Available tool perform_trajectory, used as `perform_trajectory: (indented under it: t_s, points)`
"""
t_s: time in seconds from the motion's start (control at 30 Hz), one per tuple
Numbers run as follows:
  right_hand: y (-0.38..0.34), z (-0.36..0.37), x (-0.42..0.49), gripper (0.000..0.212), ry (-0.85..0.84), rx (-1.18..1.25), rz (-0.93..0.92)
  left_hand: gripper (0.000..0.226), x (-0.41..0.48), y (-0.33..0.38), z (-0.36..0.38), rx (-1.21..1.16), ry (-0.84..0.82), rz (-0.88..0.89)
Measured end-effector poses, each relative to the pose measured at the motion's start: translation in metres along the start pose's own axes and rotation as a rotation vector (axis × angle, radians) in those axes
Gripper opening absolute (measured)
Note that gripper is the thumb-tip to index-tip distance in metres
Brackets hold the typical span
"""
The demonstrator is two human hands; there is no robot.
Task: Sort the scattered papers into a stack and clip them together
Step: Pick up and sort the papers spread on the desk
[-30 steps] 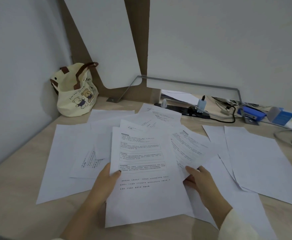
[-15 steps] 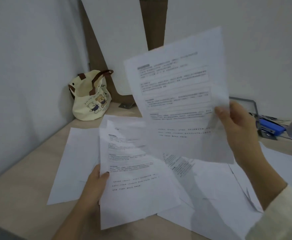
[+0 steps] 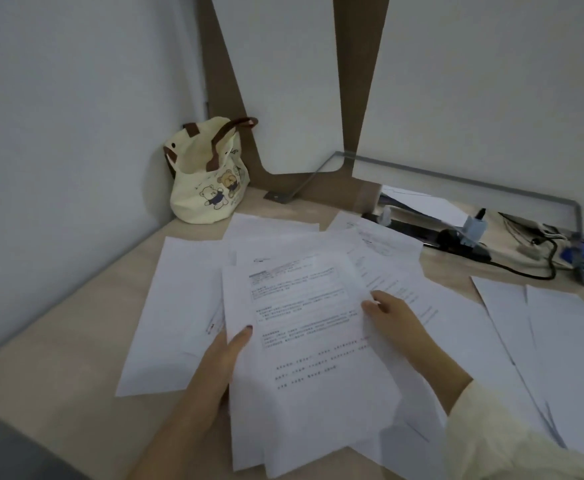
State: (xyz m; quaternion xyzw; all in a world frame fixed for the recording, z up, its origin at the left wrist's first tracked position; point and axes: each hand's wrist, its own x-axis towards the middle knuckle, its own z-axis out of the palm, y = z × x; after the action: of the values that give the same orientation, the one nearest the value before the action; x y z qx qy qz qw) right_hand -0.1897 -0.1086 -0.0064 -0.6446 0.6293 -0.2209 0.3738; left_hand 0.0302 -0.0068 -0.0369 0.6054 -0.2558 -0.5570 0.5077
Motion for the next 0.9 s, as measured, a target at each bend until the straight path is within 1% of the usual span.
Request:
perform_trajectory:
  t_s: [0.03,0.07,0.1,0.13,0.17,0.23,0.27,0.33,0.4,0.5,0.63,0.73,0.9]
  points:
    - [0.002,0.004,0.004,0.028,-0.055,-0.041,-0.020,0.039,0.000,-0.002,-0.001,0.070,-0.002,0.027]
    - [0.004,0.004,0.011,0.024,-0.079,-0.061,-0.029,0.039,0.000,-0.003,-0.001,0.134,0.013,0.052]
    - [0.008,0.003,0.018,0.020,-0.067,-0.058,-0.022,0.040,0.001,-0.004,-0.002,0.182,0.043,0.079]
    - [0.012,-0.001,0.025,0.020,-0.015,-0.052,-0.006,0.040,0.001,-0.002,-0.002,0.220,0.079,0.106]
    - [0.015,-0.007,0.033,0.025,0.059,-0.082,0.015,0.039,0.002,0.001,-0.002,0.254,0.113,0.124]
    - [0.024,-0.020,0.047,0.041,0.163,-0.237,0.077,0.035,0.005,0.005,-0.007,0.326,0.177,0.153]
    - [0.028,-0.026,0.053,0.051,0.179,-0.309,0.117,0.035,0.008,0.005,-0.010,0.363,0.202,0.170]
    - [0.035,-0.035,0.059,0.070,0.159,-0.379,0.200,0.039,0.013,0.003,-0.015,0.397,0.228,0.172]
    - [0.041,-0.039,0.065,0.080,0.118,-0.417,0.254,0.042,0.014,0.002,-0.017,0.402,0.238,0.142]
    - [0.046,-0.040,0.074,0.082,0.108,-0.473,0.274,0.039,0.013,0.001,-0.015,0.321,0.203,0.122]
    - [0.049,-0.042,0.079,0.086,0.134,-0.452,0.313,0.037,0.011,0.001,-0.015,0.274,0.192,0.128]
    - [0.050,-0.044,0.081,0.091,0.143,-0.482,0.321,0.039,0.008,0.000,-0.014,0.273,0.192,0.147]
    - [0.051,-0.044,0.081,0.086,0.179,-0.493,0.334,0.045,0.005,-0.001,-0.012,0.296,0.167,0.159]
